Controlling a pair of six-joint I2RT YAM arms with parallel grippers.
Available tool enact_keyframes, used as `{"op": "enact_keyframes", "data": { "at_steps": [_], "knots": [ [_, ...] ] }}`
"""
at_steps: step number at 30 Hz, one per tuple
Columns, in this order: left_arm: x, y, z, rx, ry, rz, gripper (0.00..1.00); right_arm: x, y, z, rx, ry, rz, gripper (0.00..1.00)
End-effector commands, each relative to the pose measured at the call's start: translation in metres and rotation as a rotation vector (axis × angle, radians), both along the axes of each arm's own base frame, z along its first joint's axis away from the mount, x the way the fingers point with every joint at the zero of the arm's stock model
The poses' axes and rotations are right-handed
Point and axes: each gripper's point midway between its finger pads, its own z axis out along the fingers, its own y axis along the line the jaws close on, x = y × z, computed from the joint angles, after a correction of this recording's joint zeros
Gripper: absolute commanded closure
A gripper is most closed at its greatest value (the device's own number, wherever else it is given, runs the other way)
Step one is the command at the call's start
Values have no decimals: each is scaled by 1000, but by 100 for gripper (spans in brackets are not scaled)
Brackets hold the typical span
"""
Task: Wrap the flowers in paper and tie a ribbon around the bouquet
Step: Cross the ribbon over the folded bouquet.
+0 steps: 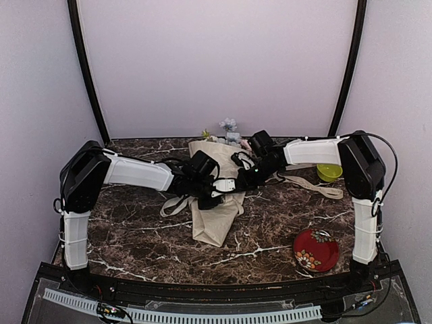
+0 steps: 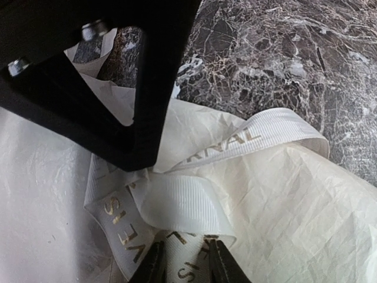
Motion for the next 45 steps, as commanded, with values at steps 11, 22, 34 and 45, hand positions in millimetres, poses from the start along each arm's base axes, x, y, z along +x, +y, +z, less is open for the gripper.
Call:
{"op": "enact_keyframes", "data": {
  "at_steps": [11,22,34,45],
  "knots": [
    [-12,-5,36,-183,38,-12,100,-4,3,16,45,-24,13,100],
    [-32,4,64,-321,100,-48,100,-4,3,14,43,-24,12,100],
    [5,15,64,-324,132,85,71,-6,4,18,57,-22,14,100],
    [0,53,45,-249,209,166,52,-55,-8,61,171,-88,163,76]
  ]
}}
